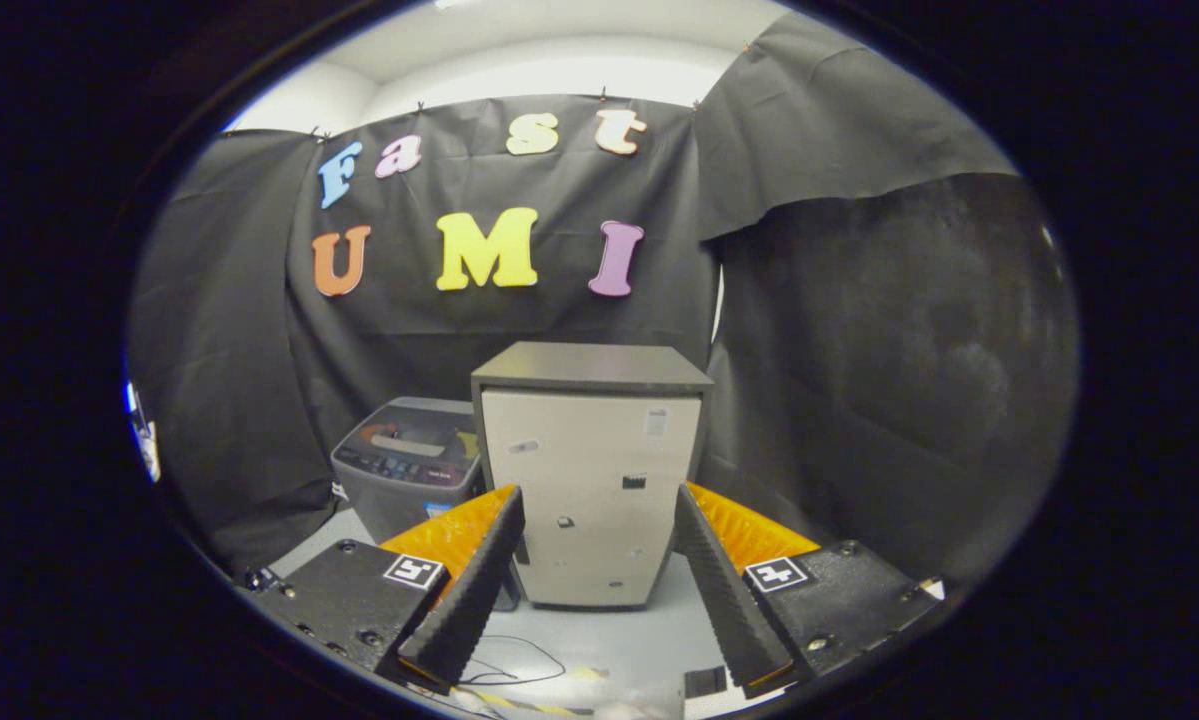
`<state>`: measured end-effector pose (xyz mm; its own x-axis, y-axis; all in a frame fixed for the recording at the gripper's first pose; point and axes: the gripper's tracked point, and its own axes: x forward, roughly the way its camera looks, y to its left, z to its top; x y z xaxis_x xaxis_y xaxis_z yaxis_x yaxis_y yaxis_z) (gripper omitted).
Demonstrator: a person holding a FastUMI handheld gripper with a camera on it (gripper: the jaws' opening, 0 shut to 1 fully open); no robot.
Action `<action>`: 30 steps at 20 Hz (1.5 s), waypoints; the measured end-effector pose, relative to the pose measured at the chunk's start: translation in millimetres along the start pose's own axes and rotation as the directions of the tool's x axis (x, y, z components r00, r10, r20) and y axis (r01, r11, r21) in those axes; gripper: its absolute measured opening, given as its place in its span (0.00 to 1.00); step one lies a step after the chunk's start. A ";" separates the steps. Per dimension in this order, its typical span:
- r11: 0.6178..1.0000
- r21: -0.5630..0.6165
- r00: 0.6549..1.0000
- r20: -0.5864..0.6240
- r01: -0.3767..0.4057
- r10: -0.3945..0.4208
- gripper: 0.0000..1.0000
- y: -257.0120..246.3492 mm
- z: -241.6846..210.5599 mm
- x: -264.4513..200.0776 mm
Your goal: Put the clothes into the washing machine and then close the washing machine lid.
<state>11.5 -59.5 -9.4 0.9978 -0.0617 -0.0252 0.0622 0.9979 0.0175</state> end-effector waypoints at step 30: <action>1.000 0.022 1.000 0.027 -0.013 0.012 0.95 -35.3 17.4 -57.3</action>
<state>-47.4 -91.5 8.9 0.9987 -0.0501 0.0022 0.0500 0.9979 0.0402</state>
